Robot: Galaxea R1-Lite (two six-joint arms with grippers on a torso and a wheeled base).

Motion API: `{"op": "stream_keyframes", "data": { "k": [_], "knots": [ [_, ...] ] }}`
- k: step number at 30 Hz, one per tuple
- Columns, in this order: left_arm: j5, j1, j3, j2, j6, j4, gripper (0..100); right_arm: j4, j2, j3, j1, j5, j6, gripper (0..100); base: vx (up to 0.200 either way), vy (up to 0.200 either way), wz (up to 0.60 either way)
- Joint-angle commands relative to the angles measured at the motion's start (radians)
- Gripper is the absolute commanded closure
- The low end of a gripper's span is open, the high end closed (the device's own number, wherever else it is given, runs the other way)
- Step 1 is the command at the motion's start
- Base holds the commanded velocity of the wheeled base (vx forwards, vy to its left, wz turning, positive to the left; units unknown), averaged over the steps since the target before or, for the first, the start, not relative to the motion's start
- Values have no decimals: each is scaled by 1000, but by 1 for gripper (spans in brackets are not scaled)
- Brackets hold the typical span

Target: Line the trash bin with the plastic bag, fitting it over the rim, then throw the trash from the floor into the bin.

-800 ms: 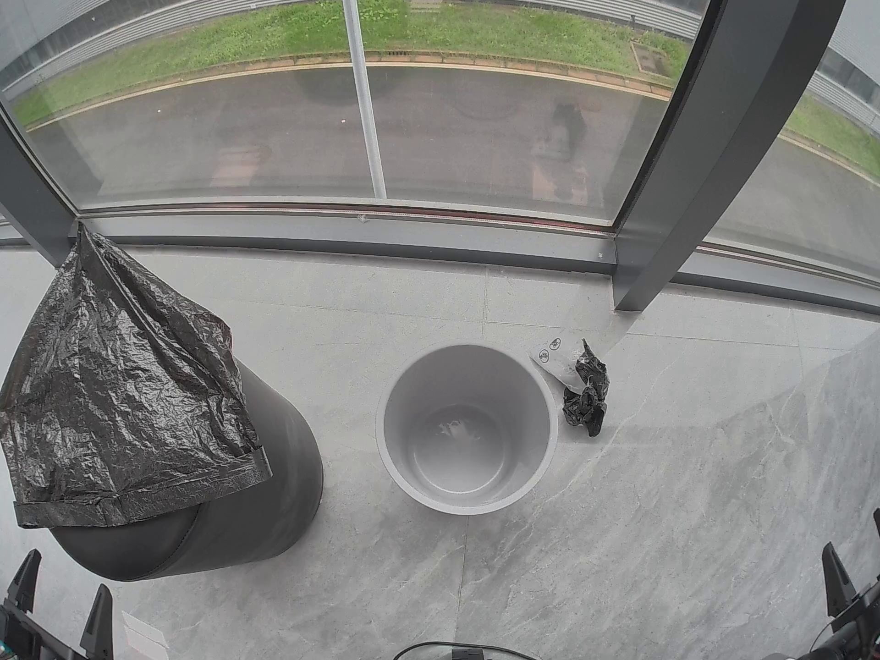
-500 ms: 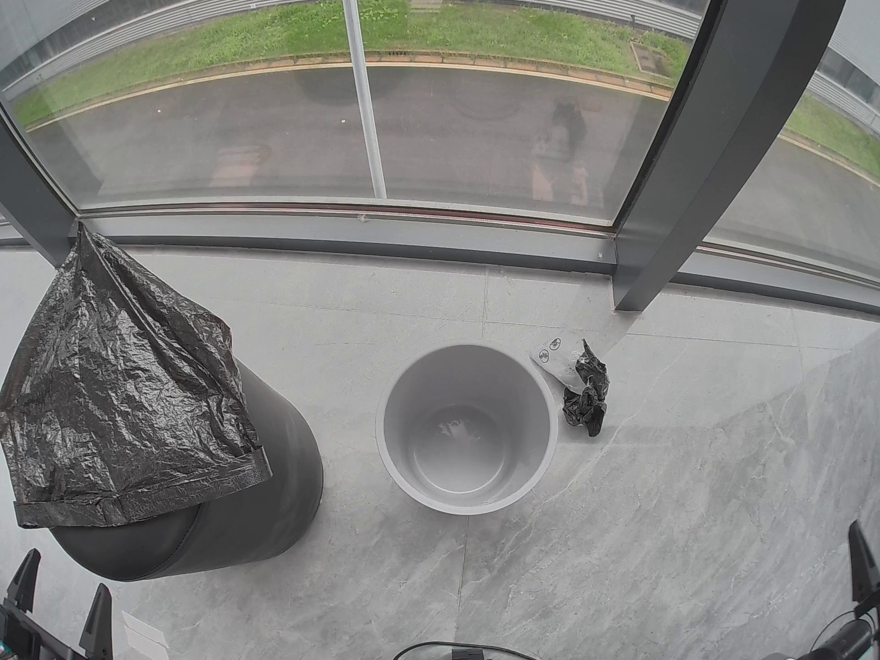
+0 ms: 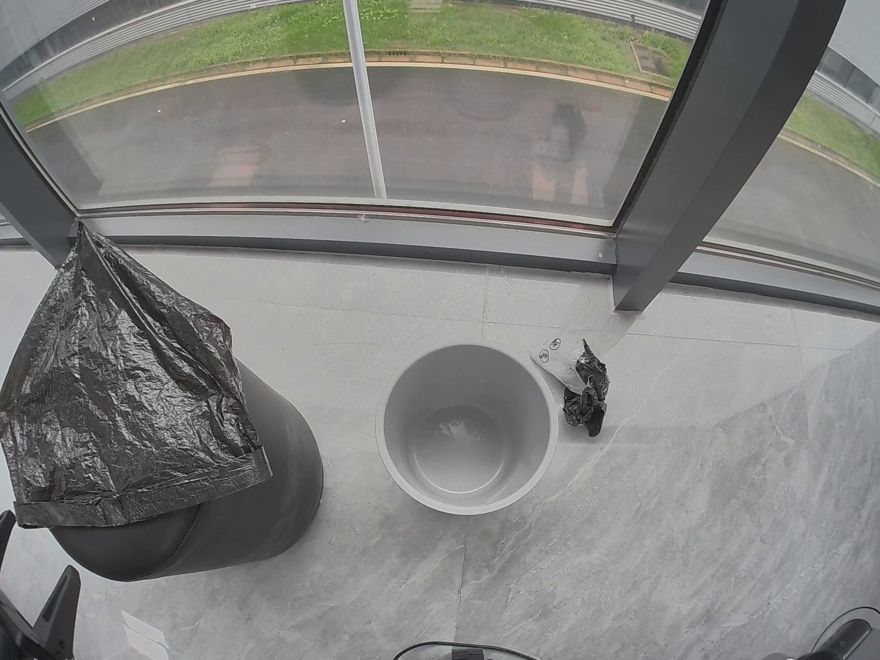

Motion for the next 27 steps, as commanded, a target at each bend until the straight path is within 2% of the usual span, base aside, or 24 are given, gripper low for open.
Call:
{"op": "stream_keyframes", "data": {
  "k": [1, 2, 3, 4, 5, 7, 9, 10, 12, 14, 15, 17, 19, 21, 22, 24, 27],
  "knots": [
    [-221, -67, -170, 370, 131, 65, 0, -246, 458, -35, 188, 40, 62, 0, 0, 0, 0],
    [-227, -72, -172, 382, 139, 65, 0, -252, 464, -33, 193, 37, 64, 0, 0, 0, 0],
    [-230, -101, -185, 445, 200, 65, 0, -284, 501, -23, 214, 16, 64, 0, 0, 0, 0],
    [-230, -101, -185, 445, 200, 65, 0, -284, 501, -23, 214, 16, 64, 0, 0, 0, 0],
    [-207, -136, -193, 535, 298, 63, 0, -324, 546, -6, 232, -18, 59, 0, 0, 0, 0],
    [-144, -179, -199, 603, 344, 54, 0, -369, 582, 17, 254, -50, 56, 0, 0, 0, 0],
    [-75, -257, -208, 641, 344, 40, 0, -407, 604, 29, 277, -78, 56, 0, 0, 0, 0],
    [27, -366, -222, 683, 328, 17, 0, -441, 624, 37, 303, -115, 62, 0, 0, 0, 0],
    [213, -523, -230, 746, 265, -35, 0, -475, 661, 42, 317, -164, 59, 0, 0, 0, 0],
    [362, -627, -225, 824, 208, -95, 0, -499, 679, 45, 329, -205, 59, 0, 0, 0, 0],
    [397, -636, -222, 864, 193, -129, 0, -505, 681, 45, 340, -217, 59, 0, 0, 0, 0],
    [419, -638, -216, 908, 182, -198, 0, -508, 679, 48, 360, -233, 61, 0, 0, 0, 0],
    [457, -655, -184, 942, 190, -314, 0, -510, 677, 56, 366, -243, 61, 0, 0, 0, 0],
    [555, -699, -176, 985, 191, -377, 0, -510, 679, 56, 366, -243, 61, 0, 0, 0, 0],
    [563, -704, -176, 989, 193, -380, 0, -510, 679, 56, 366, -243, 61, 0, 0, 0, 0],
    [710, -762, -184, 1072, 213, -475, 0, -510, 693, 57, 367, -243, 61, 0, 0, 0, 0],
    [741, -800, -182, 1120, 236, -552, 0, -510, 710, 57, 364, -243, 62, 0, 0, 0, 0]
  ]
}}
